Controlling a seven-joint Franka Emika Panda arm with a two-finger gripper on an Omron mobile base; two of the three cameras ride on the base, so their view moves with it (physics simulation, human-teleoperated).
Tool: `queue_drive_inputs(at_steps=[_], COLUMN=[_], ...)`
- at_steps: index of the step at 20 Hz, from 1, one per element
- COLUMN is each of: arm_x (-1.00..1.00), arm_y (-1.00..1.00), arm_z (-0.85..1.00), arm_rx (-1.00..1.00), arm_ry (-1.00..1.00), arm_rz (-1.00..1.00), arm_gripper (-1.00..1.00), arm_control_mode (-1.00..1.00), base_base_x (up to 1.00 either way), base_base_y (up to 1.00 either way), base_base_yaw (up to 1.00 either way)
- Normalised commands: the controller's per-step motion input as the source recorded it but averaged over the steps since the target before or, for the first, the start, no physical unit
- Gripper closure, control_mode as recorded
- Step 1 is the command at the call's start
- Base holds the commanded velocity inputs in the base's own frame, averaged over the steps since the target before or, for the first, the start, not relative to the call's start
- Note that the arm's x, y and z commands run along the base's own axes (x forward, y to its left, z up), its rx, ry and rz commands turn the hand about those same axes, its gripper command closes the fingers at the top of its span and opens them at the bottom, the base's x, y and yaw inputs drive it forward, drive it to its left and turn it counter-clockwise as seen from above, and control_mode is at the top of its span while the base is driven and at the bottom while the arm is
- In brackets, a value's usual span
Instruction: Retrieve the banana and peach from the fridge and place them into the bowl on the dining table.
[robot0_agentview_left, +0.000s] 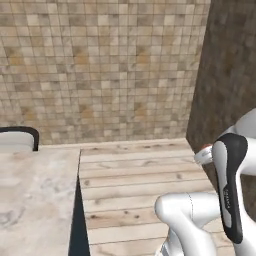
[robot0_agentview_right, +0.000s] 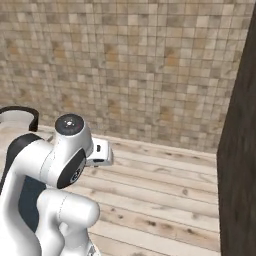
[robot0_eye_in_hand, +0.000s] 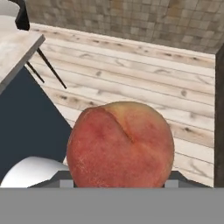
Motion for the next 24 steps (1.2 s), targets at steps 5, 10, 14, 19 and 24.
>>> queue_drive_inputs(at_steps=[5, 10, 14, 19, 24], arm_x=[0.00, 0.00, 0.00, 0.00, 0.00], arm_y=[0.00, 0.00, 0.00, 0.00, 0.00], arm_z=[0.00, 0.00, 0.00, 0.00, 0.00], arm_rx=[0.00, 0.00, 0.00, 0.00, 0.00], arm_ry=[0.00, 0.00, 0.00, 0.00, 0.00], arm_rz=[0.00, 0.00, 0.00, 0.00, 0.00], arm_gripper=[1.00, 1.00, 1.00, 1.00, 1.00], arm_control_mode=[1.00, 1.00, 1.00, 1.00, 1.00], base_base_x=[1.00, 1.00, 1.00, 1.00, 1.00], base_base_y=[-0.29, -0.43, -0.58, -0.43, -0.01], base_base_yaw=[0.49, 0.43, 0.35, 0.34, 0.54])
